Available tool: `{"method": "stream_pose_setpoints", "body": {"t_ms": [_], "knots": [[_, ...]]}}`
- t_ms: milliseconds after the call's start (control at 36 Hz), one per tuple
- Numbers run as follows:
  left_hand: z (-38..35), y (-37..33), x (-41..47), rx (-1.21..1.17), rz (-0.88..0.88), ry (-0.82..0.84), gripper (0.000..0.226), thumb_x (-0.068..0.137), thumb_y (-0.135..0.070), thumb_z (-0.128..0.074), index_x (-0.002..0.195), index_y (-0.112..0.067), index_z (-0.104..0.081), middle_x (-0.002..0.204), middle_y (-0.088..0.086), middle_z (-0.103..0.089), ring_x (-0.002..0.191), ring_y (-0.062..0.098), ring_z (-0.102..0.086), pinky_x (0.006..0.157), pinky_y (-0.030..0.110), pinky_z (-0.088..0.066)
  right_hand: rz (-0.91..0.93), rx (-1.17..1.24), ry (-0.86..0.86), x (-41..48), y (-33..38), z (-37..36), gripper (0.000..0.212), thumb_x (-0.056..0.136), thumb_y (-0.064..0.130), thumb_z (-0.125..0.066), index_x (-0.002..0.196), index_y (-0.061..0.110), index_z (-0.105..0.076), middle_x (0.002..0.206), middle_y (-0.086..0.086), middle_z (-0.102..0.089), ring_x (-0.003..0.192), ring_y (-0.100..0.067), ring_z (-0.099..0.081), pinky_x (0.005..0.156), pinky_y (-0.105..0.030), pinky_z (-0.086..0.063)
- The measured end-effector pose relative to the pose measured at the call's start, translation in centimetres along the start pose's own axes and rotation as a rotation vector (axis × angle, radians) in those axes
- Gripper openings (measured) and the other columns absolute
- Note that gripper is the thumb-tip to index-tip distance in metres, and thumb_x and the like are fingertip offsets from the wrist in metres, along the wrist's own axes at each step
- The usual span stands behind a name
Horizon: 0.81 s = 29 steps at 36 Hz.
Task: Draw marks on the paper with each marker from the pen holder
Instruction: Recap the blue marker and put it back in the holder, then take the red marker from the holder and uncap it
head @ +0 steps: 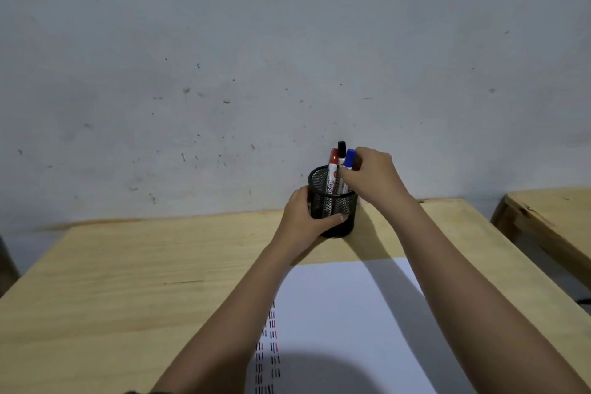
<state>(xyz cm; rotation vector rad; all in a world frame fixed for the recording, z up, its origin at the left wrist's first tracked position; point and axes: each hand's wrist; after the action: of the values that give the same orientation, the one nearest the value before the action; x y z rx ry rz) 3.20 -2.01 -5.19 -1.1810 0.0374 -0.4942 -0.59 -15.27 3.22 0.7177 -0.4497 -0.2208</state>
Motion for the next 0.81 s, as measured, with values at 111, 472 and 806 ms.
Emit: {"method": "stream_pose_setpoints", "body": {"t_ms": [111, 472, 806], "knots": [[0.0, 0.1, 0.0, -0.024, 0.002, 0.004, 0.064, 0.059, -0.041, -0.082, 0.113, -0.021, -0.055, 0.115, 0.0, -0.059, 0.106, 0.013, -0.06, 0.093, 0.035, -0.051, -0.039, 0.084, -0.11, 0.0, -0.2, -0.5, 0.017, 0.077, 0.011, -0.062, 0.092, 0.005, -0.055, 0.086, -0.011, -0.059, 0.073, -0.024, -0.056, 0.062, -0.03, -0.047], [-0.5, 0.3, -0.1, -0.09, 0.01, 0.007, 0.065, 0.058, -0.046, -0.082, 0.112, -0.024, -0.054, 0.116, -0.001, -0.06, 0.106, 0.012, -0.061, 0.092, 0.038, -0.052, 0.015, 0.084, -0.218, -1.5, 0.7, -1.9, 0.008, 0.08, 0.01, -0.058, 0.083, 0.005, -0.064, 0.083, -0.012, -0.068, 0.076, -0.025, -0.063, 0.071, -0.033, -0.053], [-0.1, 0.1, -0.4, -0.168, 0.02, 0.047, 0.054, 0.068, -0.02, -0.082, 0.111, -0.025, -0.05, 0.103, -0.017, -0.059, 0.097, -0.004, -0.057, 0.073, 0.009, -0.046, -0.059, -0.214, -0.117, -0.2, 1.7, -3.6, 0.014, 0.082, 0.013, -0.059, 0.076, 0.005, -0.049, 0.081, -0.013, -0.051, 0.068, -0.028, -0.05, 0.056, -0.029, -0.035]]}}
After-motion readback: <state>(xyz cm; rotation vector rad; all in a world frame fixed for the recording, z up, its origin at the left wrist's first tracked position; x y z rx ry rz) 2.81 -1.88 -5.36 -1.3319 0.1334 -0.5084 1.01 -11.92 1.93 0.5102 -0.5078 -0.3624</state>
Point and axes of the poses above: each hand's wrist, its own x-axis towards the middle knuckle, its own z-axis out of the back of the hand, y = z × x
